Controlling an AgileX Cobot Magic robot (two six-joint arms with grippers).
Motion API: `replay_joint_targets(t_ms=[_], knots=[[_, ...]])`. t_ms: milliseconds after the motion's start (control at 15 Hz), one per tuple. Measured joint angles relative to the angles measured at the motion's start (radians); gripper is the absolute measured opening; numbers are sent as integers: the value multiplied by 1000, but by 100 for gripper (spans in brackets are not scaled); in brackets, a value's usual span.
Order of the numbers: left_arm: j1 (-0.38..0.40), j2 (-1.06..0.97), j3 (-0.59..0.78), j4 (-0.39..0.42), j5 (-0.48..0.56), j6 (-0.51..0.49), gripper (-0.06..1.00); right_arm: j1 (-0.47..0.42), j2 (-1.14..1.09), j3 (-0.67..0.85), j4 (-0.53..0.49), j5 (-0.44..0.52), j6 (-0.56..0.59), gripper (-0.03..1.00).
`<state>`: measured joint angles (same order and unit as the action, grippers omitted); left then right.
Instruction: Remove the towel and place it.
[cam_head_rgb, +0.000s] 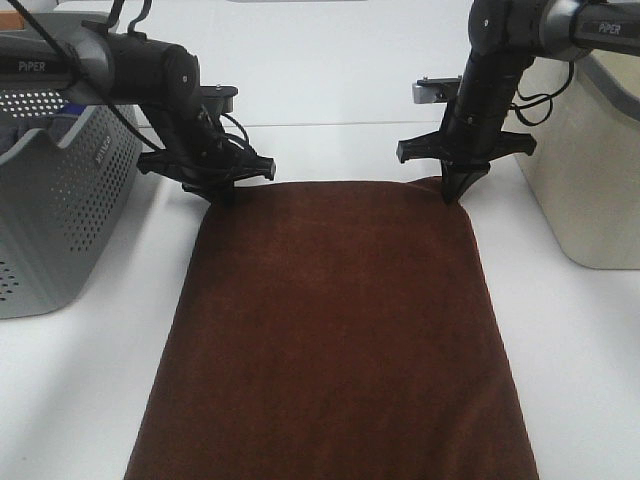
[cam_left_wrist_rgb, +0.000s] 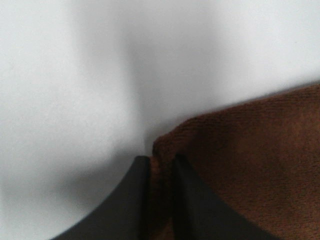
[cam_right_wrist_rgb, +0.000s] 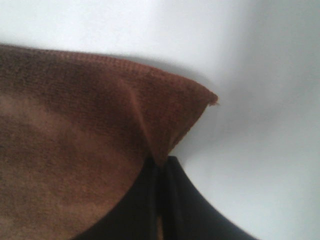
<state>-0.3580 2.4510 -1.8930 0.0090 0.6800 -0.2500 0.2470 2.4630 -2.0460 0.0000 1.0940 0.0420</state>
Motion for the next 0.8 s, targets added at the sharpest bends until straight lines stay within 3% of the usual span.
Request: replay_joint_targets(t_ms=[67, 333, 400, 600, 800], knots=[[0, 1, 0, 0, -15, 25, 3, 0, 0, 0, 0, 0, 0, 0], [0, 8, -14, 15, -73, 78, 1, 0, 0, -15, -22, -1, -1, 0], [0, 13, -58, 53, -112, 87, 1, 0, 0, -59, -28, -10, -1, 0], [0, 13, -112, 123, -196, 87, 1, 0, 0, -128, -54, -89, -1, 0], [6, 14, -116, 137, -308, 67, 1, 0, 0, -144, -88, -195, -2, 0]])
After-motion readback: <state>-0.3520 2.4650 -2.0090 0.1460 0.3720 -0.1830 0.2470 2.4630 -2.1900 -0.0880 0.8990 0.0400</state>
